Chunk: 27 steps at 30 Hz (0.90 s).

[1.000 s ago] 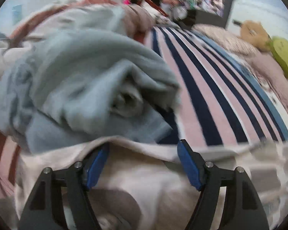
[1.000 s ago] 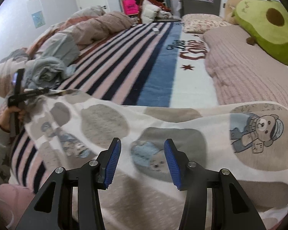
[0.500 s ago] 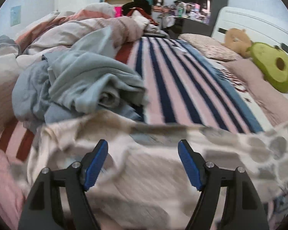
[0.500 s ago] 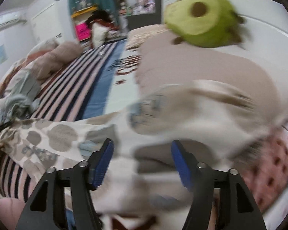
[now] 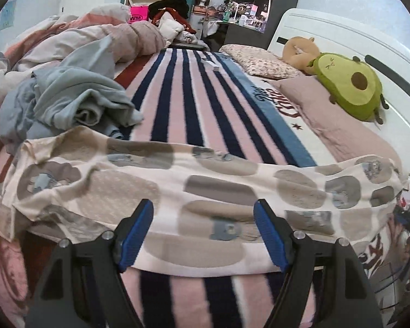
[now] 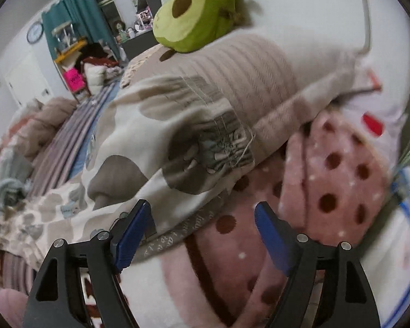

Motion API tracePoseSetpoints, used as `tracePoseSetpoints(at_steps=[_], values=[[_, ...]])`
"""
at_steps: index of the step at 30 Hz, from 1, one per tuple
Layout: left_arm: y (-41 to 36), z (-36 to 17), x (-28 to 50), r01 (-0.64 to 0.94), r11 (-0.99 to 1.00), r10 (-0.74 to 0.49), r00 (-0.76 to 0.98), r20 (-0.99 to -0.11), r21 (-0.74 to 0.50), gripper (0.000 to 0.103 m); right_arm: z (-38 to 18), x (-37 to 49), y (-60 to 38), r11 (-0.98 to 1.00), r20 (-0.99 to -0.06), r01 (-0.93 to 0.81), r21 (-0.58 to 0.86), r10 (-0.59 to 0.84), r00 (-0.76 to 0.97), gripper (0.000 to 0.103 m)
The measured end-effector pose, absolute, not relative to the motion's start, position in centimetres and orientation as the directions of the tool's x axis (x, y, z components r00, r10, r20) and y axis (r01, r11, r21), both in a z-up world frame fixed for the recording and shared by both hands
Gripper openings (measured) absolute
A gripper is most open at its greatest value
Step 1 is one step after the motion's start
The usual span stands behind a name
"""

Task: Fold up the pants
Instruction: 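Smooth the pants flat with both tools and reposition the right tool at the cuff, then grasp the pants cuff with the right tool near the pillow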

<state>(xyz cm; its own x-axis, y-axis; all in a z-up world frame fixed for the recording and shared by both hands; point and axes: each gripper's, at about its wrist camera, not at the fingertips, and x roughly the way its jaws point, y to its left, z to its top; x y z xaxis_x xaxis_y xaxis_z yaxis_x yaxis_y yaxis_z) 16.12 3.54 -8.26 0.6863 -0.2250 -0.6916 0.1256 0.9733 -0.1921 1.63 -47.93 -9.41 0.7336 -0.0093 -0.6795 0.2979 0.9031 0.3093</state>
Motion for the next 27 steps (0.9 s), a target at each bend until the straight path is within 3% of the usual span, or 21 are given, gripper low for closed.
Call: tracePoseSetpoints(at_steps=[3,8,9,11,12,15,20,27], values=[[2.7,-8.1,16.1,0.122,0.969,-0.238,0.68,-0.693,-0.213,0.072,-10.8,2.7,-49.4,0.869,-0.639,0.241,0.432,0.107,0.762,0.075],[1.8,-7.8,16.3,0.112,0.973,-0.224,0.679,-0.699,-0.203,0.072,-11.3,4.3,-49.2,0.88,-0.617,0.242,0.409,0.071,0.784,0.077],[1.6,-7.7,16.3,0.11,0.973,-0.222,0.679,-0.699,-0.202,0.072,-11.3,4.4,-49.2,0.878,-0.605,0.24,0.413,0.068,0.793,0.072],[1.7,-7.7,16.3,0.112,0.973,-0.222,0.678,-0.7,-0.2,0.072,-11.1,4.8,-48.6,0.888,-0.596,0.228,0.398,0.061,0.8,0.047],[1.6,-7.7,16.3,0.109,0.974,-0.218,0.679,-0.701,-0.198,0.072,-11.0,4.9,-48.2,0.896,-0.59,0.209,0.393,0.071,0.804,0.026],[1.5,-7.4,16.1,0.107,0.975,-0.214,0.68,-0.701,-0.195,0.072,-10.2,4.8,-46.8,0.921,-0.573,0.193,0.339,0.039,0.818,0.01],[1.4,-6.8,15.5,0.118,0.975,-0.218,0.69,-0.691,-0.19,0.072,-7.8,2.4,-47.0,0.918,-0.507,0.214,0.333,-0.017,0.862,0.007],[1.7,-5.8,14.6,0.145,0.967,-0.248,0.705,-0.664,-0.208,0.072,-4.2,-1.2,-47.6,0.931,-0.499,0.257,0.261,-0.098,0.861,0.002]])
